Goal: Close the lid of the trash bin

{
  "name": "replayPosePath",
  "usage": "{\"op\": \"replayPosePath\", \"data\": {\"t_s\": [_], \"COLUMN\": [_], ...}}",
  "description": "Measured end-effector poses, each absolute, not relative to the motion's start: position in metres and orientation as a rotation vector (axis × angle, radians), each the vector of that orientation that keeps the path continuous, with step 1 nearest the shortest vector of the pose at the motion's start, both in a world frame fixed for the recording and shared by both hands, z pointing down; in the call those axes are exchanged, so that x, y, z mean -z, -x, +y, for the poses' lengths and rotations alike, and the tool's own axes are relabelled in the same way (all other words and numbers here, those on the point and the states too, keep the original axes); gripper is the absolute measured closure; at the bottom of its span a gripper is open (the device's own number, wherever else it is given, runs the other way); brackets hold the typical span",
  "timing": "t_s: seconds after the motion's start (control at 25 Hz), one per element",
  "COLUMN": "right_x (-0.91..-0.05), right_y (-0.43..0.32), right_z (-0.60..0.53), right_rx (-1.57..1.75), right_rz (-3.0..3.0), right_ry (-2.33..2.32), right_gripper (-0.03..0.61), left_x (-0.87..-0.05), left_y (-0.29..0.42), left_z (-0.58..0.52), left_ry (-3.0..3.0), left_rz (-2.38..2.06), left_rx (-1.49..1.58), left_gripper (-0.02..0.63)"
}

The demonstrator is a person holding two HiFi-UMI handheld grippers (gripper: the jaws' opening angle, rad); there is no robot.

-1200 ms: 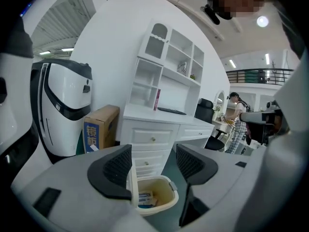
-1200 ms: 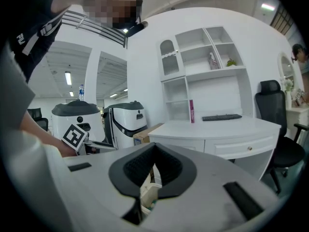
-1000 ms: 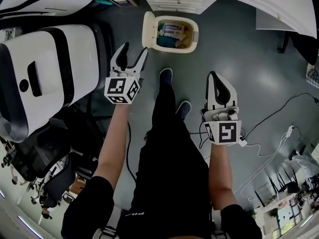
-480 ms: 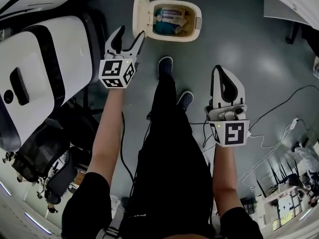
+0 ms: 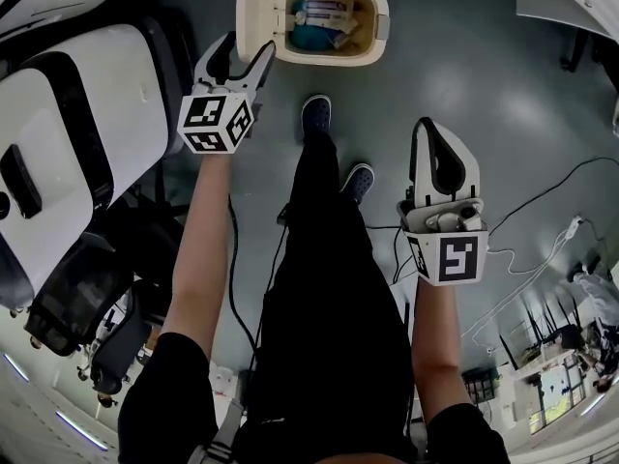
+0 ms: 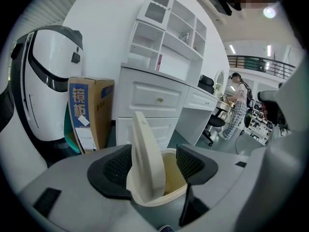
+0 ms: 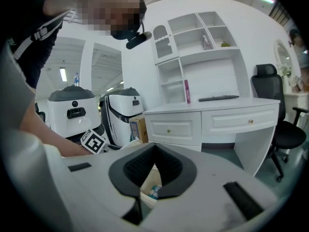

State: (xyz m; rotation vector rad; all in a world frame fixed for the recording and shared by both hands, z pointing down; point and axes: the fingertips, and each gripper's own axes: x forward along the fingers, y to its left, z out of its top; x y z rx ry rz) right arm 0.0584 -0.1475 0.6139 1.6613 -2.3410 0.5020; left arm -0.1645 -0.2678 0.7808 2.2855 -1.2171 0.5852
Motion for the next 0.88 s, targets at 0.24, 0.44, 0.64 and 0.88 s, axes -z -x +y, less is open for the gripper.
{"op": "replayPosePath", "data": {"t_s": [0.24, 0.44, 0.64, 0.88], "right_x": [-0.624, -0.641, -0.649, -0.649], "right_y": [-0.063, -0.068, -0.074, -0.089], "right_z": [-0.151, -0.139, -0.135, -0.133], "right_rx": [-0.508, -0.558, -0.592, -0.593], "right_rz": [-2.343, -2.321, -2.306, -2.294], "right_ry": [-1.665, -1.668, -1.693, -1.735], "right_gripper": [0.572, 0.572, 0.572, 0.572], "left_x": [-0.787, -0.793, -0.800, -0.804], "left_y": [0.147, 0.129, 0.116, 0.107], "left_z": [-0.271, -0.265, -0.266, -0.264], "left_ry": [-2.325, -2.365, -2.377, -2.372], "left_rz": [-1.208, -1.190, -1.209, -1.242], "left_rx": [-0.553, -0.585, -0.625, -0.647], "left_gripper": [0.318, 0.321, 0.368, 0.391]}}
